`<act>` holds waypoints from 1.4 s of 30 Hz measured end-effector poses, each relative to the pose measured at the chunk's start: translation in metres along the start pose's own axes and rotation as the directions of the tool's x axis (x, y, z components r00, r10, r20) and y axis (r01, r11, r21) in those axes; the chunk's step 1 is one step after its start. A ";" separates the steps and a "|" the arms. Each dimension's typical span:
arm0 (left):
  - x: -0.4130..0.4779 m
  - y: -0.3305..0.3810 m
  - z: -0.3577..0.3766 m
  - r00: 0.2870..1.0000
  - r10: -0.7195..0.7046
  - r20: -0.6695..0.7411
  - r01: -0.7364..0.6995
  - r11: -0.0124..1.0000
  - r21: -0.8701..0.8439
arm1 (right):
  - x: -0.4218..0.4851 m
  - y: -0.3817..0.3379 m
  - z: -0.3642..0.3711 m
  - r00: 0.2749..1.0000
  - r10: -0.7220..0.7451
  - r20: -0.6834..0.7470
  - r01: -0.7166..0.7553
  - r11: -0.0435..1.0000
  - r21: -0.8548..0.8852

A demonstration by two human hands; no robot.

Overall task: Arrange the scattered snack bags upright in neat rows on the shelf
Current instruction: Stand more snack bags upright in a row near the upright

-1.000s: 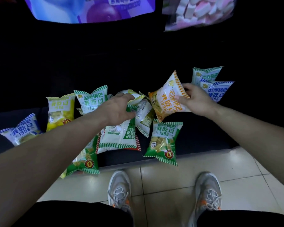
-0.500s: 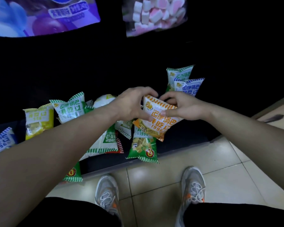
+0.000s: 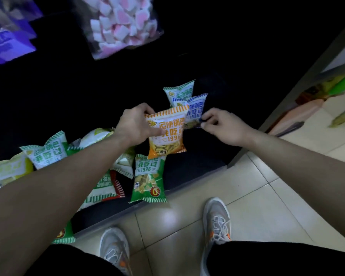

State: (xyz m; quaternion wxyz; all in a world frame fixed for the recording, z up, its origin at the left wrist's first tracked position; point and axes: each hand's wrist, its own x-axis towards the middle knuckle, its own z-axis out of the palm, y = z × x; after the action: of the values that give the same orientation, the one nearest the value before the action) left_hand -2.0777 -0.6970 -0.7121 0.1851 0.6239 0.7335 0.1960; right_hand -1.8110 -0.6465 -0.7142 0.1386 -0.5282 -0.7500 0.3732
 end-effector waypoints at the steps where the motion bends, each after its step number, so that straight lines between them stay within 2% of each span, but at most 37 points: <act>1: 0.007 0.004 0.006 1.000 -0.015 -0.006 0.015 1.000 -0.011 | -0.006 0.008 -0.001 1.000 0.021 0.005 -0.020 0.999 -0.042; 6: 0.042 0.030 0.044 0.999 -0.043 -0.012 0.043 0.999 -0.027 | -0.022 0.046 0.006 0.985 0.116 0.130 -0.081 0.966 -0.245; 15: 0.080 0.036 0.118 0.994 -0.097 0.041 0.101 0.990 -0.101 | -0.016 0.061 0.039 0.936 0.071 0.345 0.081 0.910 -0.407; 20: 0.089 0.049 0.141 0.992 -0.108 0.069 0.115 0.986 -0.119 | -0.013 0.055 0.050 0.900 0.097 0.426 0.133 0.869 -0.477; 23: 0.090 0.052 0.145 0.998 -0.046 0.048 0.047 0.999 -0.008 | -0.016 0.059 0.053 0.885 0.125 0.448 0.135 0.852 -0.505; 28: 0.091 0.054 0.139 0.998 0.007 0.056 -0.019 0.979 0.201 | -0.017 0.061 0.050 0.882 0.150 0.446 0.130 0.833 -0.538; 33: 0.082 0.059 0.116 0.994 0.025 0.110 -0.054 0.960 0.276 | -0.018 0.052 0.044 0.895 0.141 0.422 0.120 0.837 -0.534; 38: 0.049 0.044 0.061 0.991 0.053 0.122 -0.092 0.934 0.346 | -0.014 0.025 0.048 0.914 0.080 0.397 0.147 0.848 -0.509; 42: -0.005 0.015 0.004 0.982 0.000 0.187 -0.080 0.905 0.418 | -0.017 -0.006 0.063 0.906 0.032 0.422 0.226 0.808 -0.544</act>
State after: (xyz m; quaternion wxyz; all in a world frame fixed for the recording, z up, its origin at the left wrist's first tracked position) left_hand -2.0622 -0.6991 -0.7076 0.1074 0.6794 0.7255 -0.0223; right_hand -1.8463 -0.6883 -0.7502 -0.1712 -0.4143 -0.8661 0.2209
